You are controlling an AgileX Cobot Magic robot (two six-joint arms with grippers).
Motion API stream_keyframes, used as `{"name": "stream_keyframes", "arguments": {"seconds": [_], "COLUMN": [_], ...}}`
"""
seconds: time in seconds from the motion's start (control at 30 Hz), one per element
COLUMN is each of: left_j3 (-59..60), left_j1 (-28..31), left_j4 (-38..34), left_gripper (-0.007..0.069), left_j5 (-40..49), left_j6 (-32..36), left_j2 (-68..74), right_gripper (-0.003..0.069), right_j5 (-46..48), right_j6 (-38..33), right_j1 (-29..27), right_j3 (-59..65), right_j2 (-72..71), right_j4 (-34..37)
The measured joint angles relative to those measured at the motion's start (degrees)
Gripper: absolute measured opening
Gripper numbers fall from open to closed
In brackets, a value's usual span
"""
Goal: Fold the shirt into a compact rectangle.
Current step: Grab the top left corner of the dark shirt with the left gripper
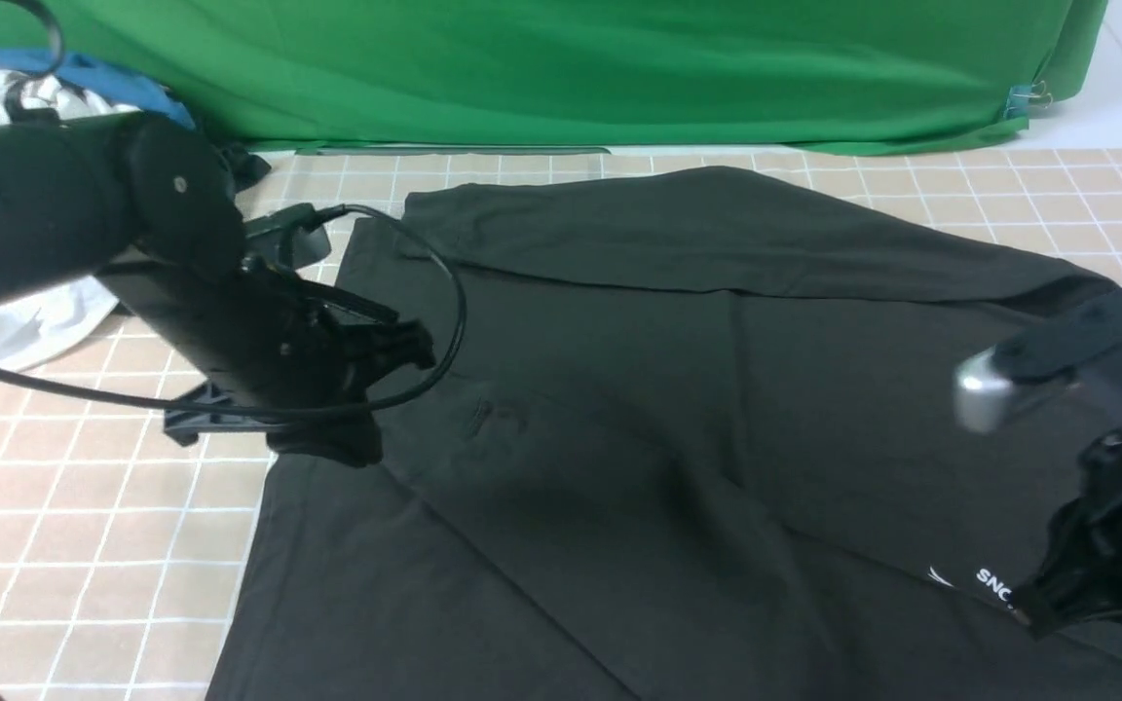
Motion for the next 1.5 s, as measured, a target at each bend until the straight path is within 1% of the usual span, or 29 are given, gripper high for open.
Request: {"name": "stream_keyframes", "arguments": {"seconds": [0.03, 0.07, 0.17, 0.23, 0.3, 0.33, 0.4, 0.57, 0.7, 0.73, 0.8, 0.83, 0.87, 0.9, 0.93, 0.97, 1.3, 1.5], "left_j3": [0.00, 0.05, 1.24, 4.15, 5.60, 7.97, 10.51, 14.03, 14.47, 14.47, 14.47, 14.47, 14.47, 14.47, 14.47, 14.47, 14.47, 14.47], "left_j1": [0.06, 0.06, 0.06, 0.06, 0.06, 0.06, 0.06, 0.06, 0.06, 0.06, 0.06, 0.06, 0.06, 0.06, 0.06, 0.06, 0.06, 0.06], "left_j4": [0.00, 0.00, -0.15, -0.21, -0.21, -0.38, -1.01, -2.00, -2.00, -2.00, -2.00, -2.06, -2.06, -2.10, -2.12, -2.12, -2.17, -2.17], "left_gripper": [0.0013, 0.0013, 0.0013, 0.0013, 0.0013, 0.0013, 0.0013, 0.0013, 0.0013, 0.0013, 0.0013, 0.0013, 0.0013, 0.0013, 0.0013, 0.0013, 0.0013, 0.0013], "left_j5": [0.49, 0.95, 1.05, 0.44, -0.09, -0.95, -1.61, -1.92, -1.79, -1.79, -1.79, -1.79, -1.79, -1.79, -1.79, -1.77, -1.34, -1.35], "left_j6": [0.50, 1.07, 1.40, 1.55, 1.55, 1.55, 1.55, 1.67, 1.80, 1.94, 2.11, 2.18, 2.18, 2.18, 2.29, 2.42, 2.56, 2.82], "left_j2": [0.00, -0.14, -1.38, -3.94, -5.55, -8.88, -12.38, -20.37, -23.38, -24.46, -25.26, -25.46, -25.46, -25.58, -25.58, -25.58, -25.58, -25.58], "right_gripper": [0.0064, 0.0096, 0.0229, 0.0322, 0.0346, 0.0358, 0.0362, 0.0362, 0.0360, 0.0340, 0.0272, 0.0216, 0.0203, 0.0115, 0.0076, 0.0058, 0.0050, 0.0050], "right_j5": [-0.58, -1.19, -2.93, -4.55, -5.48, -6.89, -9.05, -13.38, -14.95, -15.06, -14.89, -14.76, -14.76, -14.68, -14.64, -14.64, -14.78, -16.29], "right_j6": [-0.06, -0.12, -0.68, -1.97, -2.33, -2.72, -2.85, -2.92, -2.92, -2.92, -2.92, -2.92, -2.92, -2.92, -2.92, -2.92, -2.55, -1.60], "right_j1": [0.00, 0.00, -0.33, -1.48, -1.96, -2.67, -2.99, -3.17, -3.22, -3.22, -3.29, -3.29, -3.29, -3.29, -3.29, -3.29, -3.49, -6.41], "right_j3": [0.00, 0.00, 0.00, 0.00, -0.04, -0.04, -0.04, -0.04, -0.04, -0.19, -0.48, -0.55, -0.60, -0.59, -0.59, -0.59, -2.68, -3.55], "right_j2": [2.26, 4.05, 8.02, 11.55, 12.78, 14.58, 15.95, 19.16, 22.22, 23.47, 23.81, 23.94, 23.94, 23.94, 23.94, 23.79, 17.64, 18.86], "right_j4": [-0.60, -1.41, -2.15, -2.15, -2.21, -2.34, -2.33, -2.40, -2.42, -2.32, -1.85, -1.41, -1.41, -0.78, -0.55, -0.49, -2.22, -2.26]}}
